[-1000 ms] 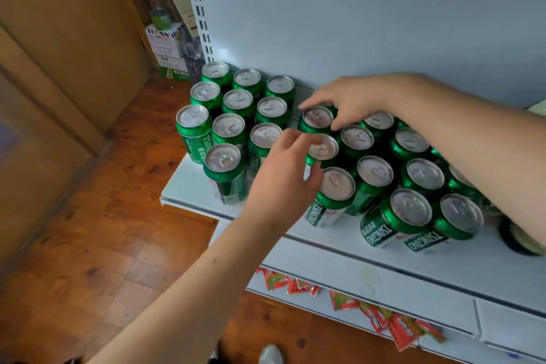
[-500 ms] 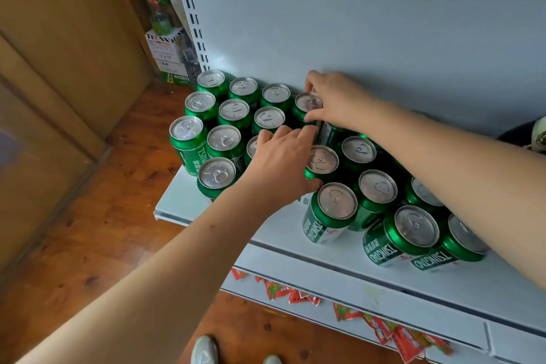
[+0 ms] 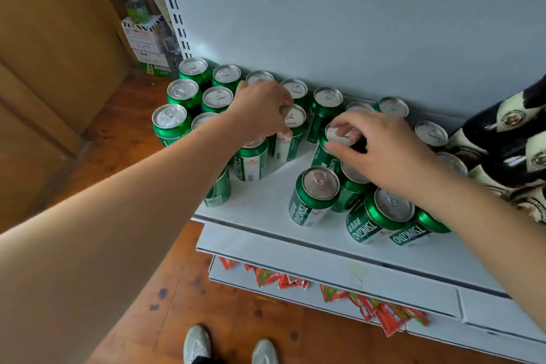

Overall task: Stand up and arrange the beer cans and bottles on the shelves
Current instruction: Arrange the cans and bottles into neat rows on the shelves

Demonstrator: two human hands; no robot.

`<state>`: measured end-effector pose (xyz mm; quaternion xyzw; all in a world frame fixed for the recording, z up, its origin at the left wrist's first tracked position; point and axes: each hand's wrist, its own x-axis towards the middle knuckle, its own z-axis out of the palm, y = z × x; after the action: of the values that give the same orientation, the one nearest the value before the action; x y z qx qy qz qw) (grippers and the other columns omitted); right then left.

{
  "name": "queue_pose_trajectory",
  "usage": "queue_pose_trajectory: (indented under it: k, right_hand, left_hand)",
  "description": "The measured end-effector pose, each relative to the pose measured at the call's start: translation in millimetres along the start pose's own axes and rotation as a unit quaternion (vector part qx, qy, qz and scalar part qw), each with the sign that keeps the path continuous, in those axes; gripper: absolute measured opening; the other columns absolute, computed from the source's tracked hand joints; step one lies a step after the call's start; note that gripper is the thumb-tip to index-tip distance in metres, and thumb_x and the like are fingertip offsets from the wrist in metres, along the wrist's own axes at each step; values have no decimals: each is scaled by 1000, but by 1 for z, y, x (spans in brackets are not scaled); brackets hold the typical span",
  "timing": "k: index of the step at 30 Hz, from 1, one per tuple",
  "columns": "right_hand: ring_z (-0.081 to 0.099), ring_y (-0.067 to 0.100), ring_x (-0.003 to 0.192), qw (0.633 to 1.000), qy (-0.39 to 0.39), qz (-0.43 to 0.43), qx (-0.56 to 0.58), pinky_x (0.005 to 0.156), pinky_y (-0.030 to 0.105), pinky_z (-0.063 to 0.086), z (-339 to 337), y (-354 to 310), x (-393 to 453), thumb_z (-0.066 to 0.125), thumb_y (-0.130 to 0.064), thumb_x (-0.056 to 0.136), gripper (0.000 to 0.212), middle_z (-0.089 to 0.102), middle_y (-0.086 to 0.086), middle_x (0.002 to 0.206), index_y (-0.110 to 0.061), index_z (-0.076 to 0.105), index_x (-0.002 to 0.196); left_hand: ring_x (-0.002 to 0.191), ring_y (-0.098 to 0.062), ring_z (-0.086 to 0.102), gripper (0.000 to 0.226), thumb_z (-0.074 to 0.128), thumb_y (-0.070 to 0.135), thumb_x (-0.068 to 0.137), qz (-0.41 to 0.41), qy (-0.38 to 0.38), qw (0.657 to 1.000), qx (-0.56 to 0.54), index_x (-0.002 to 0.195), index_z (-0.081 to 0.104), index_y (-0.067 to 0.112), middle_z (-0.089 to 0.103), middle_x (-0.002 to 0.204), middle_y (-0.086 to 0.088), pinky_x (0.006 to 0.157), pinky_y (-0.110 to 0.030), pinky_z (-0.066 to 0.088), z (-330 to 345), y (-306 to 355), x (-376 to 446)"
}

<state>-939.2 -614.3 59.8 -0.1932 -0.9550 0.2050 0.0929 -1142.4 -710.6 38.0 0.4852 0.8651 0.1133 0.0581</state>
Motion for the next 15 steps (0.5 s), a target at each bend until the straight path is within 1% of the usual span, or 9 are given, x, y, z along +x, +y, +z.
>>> queue_pose_trajectory:
  k: [3,5,6,7,8,9,11,13,15]
  right_hand:
    - [38,5,119,987,-118,-63,-84,98,22,33,6,-6,-24,50,-71,76,72,51,-13,132,-33,48,137]
    - [32,9,125,972,-144,-97,-158,103,25,32,12,-5,-28,53,-74,76,81,46,-16,139,-34,37,145]
    - [33,11,125,968,-145,-104,-178,103,27,35,15,-4,-28,56,-73,76,83,48,-16,138,-34,35,146]
    - [36,12,122,967,-139,-106,-188,101,29,38,17,-4,-27,59,-73,75,82,52,-15,134,-34,37,144]
    - [38,13,118,967,-132,-103,-191,97,29,39,18,-5,-25,61,-72,73,78,57,-14,127,-34,43,139]
    - [41,13,113,969,-123,-101,-190,93,30,41,19,-7,-23,64,-72,71,74,61,-14,118,-34,49,132]
    - [43,15,105,973,-98,-94,-185,86,32,42,21,-12,-19,67,-72,67,67,64,-13,104,-32,57,120]
    - [44,16,103,981,-60,-79,-166,81,32,42,25,-16,-12,69,-71,65,65,64,-11,99,-31,60,115]
    - [45,18,101,986,-25,-63,-154,76,31,38,32,-20,0,70,-70,65,65,65,-9,99,-29,61,115]
  left_hand:
    - [117,-25,47,50,76,45,73,18,-11,999,30,114,66,19,64,116,-1,91,-37,29,1,-1,4]
    - [126,-27,39,57,71,47,79,27,-16,998,53,128,59,22,57,131,-3,100,-40,29,-9,0,-2]
    - [129,-28,38,62,69,47,81,20,-14,999,42,136,52,24,53,136,-3,104,-42,29,-16,-1,-9]
    - [129,-27,40,64,69,47,83,11,-4,1000,13,139,49,24,54,137,-2,105,-42,31,-25,-3,-18]
    - [124,-25,47,60,68,45,84,2,15,999,-28,137,51,23,58,130,-1,103,-40,37,-33,-7,-28]
    - [114,-21,56,52,69,41,85,-6,32,997,-75,132,56,22,63,120,0,99,-36,44,-40,-12,-42]
    - [94,-13,63,37,69,35,86,-31,49,988,-144,119,64,20,68,102,4,88,-31,52,-46,-19,-72]
    - [88,-9,63,30,71,33,85,-52,60,985,-155,113,67,22,67,96,7,84,-28,53,-43,-24,-101]
    - [90,-8,61,30,72,32,84,-57,71,985,-144,111,66,23,65,99,7,85,-28,52,-34,-26,-119]
